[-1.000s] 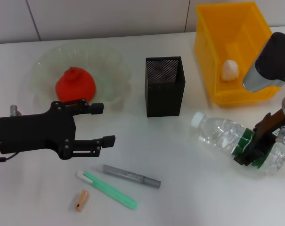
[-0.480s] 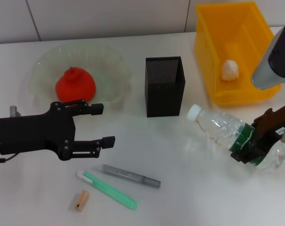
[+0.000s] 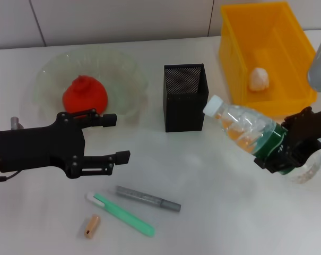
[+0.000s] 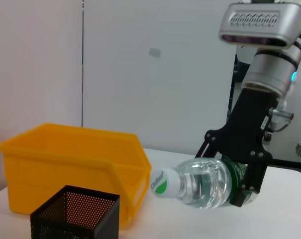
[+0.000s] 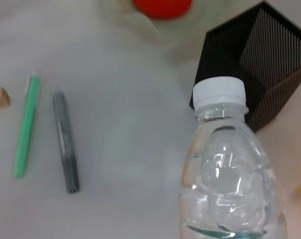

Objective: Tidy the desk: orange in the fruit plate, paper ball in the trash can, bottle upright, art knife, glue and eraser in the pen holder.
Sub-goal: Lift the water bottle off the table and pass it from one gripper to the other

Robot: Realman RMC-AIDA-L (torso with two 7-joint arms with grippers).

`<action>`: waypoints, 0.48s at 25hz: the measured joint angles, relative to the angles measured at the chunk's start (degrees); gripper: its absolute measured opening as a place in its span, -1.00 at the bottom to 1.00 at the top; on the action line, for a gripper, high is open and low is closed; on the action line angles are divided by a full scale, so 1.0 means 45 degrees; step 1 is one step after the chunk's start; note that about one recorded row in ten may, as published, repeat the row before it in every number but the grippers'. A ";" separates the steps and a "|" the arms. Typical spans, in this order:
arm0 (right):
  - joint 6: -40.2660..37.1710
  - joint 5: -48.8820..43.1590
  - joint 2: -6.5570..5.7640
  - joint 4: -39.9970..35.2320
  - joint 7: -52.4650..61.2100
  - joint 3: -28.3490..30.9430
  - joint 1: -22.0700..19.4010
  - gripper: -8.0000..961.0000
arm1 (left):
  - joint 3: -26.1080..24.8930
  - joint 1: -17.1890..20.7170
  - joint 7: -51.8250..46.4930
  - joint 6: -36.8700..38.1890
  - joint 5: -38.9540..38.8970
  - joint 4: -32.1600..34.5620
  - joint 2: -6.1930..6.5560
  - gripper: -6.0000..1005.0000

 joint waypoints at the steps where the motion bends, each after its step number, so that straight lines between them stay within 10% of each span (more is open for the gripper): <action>1: 0.0030 0.0174 0.0005 -0.0221 -0.0002 0.0014 -0.0094 0.51 | -0.0008 0.0001 0.0000 -0.0001 -0.0036 -0.0010 0.0006 0.47; 12: 0.1395 0.3218 0.0012 -0.0770 -0.1518 0.1159 -0.0996 0.51 | -0.0018 0.0020 0.0000 -0.0047 -0.0186 0.0004 0.0006 0.46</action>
